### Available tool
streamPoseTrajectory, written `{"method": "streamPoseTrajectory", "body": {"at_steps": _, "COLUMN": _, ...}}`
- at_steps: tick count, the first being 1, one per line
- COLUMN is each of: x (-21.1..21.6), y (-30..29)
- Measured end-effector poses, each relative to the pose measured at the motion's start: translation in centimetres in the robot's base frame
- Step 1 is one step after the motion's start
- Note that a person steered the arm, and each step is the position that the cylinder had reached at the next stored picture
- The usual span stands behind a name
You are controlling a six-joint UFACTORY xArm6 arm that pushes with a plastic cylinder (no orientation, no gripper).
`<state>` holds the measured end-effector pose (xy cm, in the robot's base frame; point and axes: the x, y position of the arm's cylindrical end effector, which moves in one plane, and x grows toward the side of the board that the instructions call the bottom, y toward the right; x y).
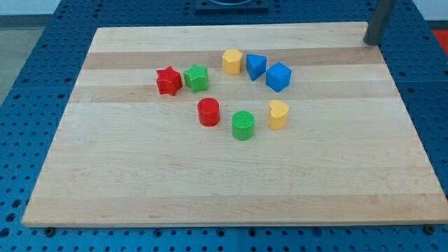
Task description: Place your arm right to the heart
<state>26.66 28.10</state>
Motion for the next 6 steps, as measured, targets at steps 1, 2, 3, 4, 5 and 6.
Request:
{"method": "streamPoseTrajectory", "body": {"at_steps": 1, "x": 4.3, "y": -1.9}}
{"method": "streamPoseTrajectory", "body": {"at_steps": 2, "x": 8.8, "y": -4.4}}
{"method": "streamPoseTrajectory", "body": {"at_steps": 3, "x": 12.9, "y": -7.1}}
{"method": "streamPoseTrajectory", "body": {"at_steps": 4, "x": 16.5, "y": -10.7}}
{"method": "streamPoseTrajectory", "body": {"at_steps": 5, "x": 19.4, "y": -13.9}}
{"method": "streamPoseTrajectory", "body": {"at_steps": 6, "x": 21.6, "y": -16.9}}
